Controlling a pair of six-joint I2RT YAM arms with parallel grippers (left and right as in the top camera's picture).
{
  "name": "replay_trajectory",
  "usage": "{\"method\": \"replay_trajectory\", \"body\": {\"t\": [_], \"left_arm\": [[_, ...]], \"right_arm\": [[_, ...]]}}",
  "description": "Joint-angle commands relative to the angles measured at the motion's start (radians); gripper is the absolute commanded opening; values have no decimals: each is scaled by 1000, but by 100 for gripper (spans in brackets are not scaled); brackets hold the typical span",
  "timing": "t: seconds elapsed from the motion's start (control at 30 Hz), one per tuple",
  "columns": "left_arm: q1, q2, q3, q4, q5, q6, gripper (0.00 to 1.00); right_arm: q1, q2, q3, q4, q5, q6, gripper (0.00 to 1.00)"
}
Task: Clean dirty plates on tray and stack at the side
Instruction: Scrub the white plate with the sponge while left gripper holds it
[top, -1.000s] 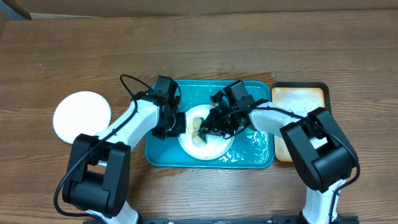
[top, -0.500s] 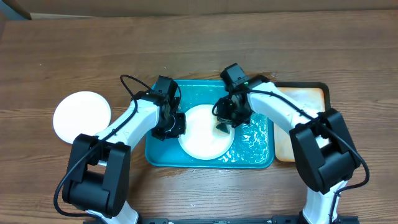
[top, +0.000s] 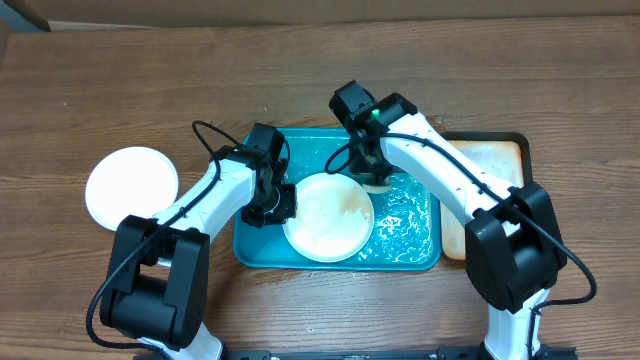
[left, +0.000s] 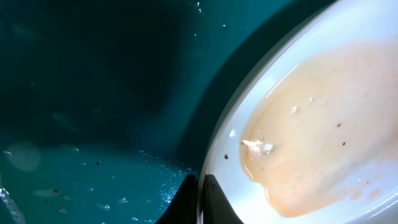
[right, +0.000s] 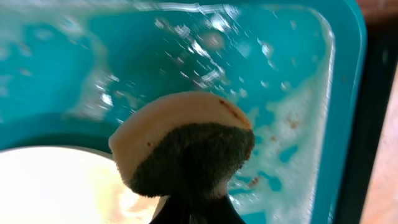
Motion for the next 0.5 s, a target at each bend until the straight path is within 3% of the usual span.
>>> {"method": "replay_trajectory", "body": {"t": [0.0, 0.2, 0.47], "left_arm": [[7, 24, 2, -3, -39, -7, 4], [13, 24, 2, 1, -39, -11, 4], [18, 24, 2, 8, -39, -31, 4]], "right_arm": [[7, -1, -2, 56, -188, -55, 4], [42, 0, -85, 274, -598, -135, 4], [90, 0, -274, 457, -787, -82, 4]]}}
